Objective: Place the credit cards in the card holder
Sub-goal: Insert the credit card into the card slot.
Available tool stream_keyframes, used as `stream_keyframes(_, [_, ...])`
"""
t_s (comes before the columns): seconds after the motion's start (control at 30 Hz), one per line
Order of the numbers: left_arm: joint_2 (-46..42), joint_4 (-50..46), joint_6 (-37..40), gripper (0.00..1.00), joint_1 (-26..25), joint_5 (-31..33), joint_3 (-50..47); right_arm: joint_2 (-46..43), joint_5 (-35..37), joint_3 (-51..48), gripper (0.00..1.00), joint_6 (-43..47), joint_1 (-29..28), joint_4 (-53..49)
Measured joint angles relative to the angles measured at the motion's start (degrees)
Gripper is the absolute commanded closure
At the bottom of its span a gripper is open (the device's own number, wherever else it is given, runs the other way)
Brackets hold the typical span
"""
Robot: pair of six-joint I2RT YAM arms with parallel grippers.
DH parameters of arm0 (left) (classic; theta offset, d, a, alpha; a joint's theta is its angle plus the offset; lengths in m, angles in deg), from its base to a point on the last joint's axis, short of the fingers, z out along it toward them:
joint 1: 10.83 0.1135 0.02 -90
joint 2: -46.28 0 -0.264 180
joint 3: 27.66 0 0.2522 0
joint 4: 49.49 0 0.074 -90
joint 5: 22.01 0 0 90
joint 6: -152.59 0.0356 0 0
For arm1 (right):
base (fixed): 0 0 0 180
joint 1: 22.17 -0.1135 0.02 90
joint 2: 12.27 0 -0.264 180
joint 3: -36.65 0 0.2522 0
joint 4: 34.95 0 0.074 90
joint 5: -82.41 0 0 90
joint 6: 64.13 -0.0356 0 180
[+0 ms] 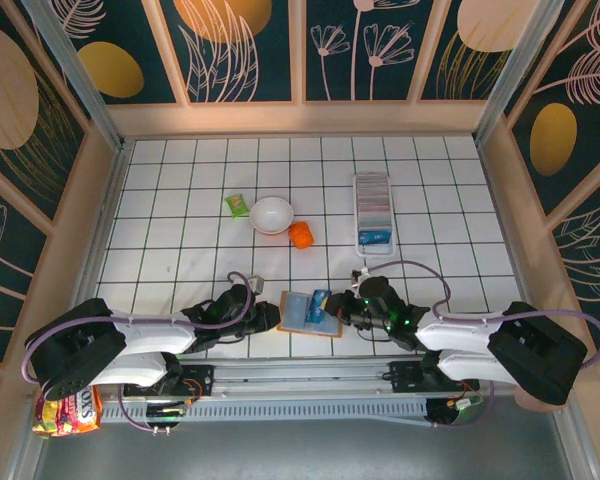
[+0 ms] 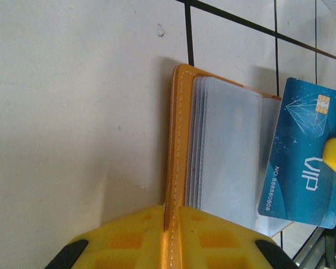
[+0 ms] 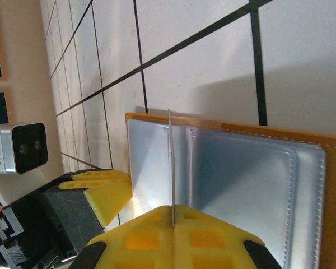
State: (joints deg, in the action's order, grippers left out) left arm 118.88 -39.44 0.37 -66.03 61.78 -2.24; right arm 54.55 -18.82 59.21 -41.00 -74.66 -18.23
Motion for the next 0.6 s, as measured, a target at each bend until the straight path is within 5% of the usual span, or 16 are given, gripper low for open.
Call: stream_keyframes(0.6, [0.2, 0.3, 0.0, 0.85, 0.0, 0.0, 0.0, 5.0, -1.3, 0.1, 1.00, 0.1, 0.0, 5.2])
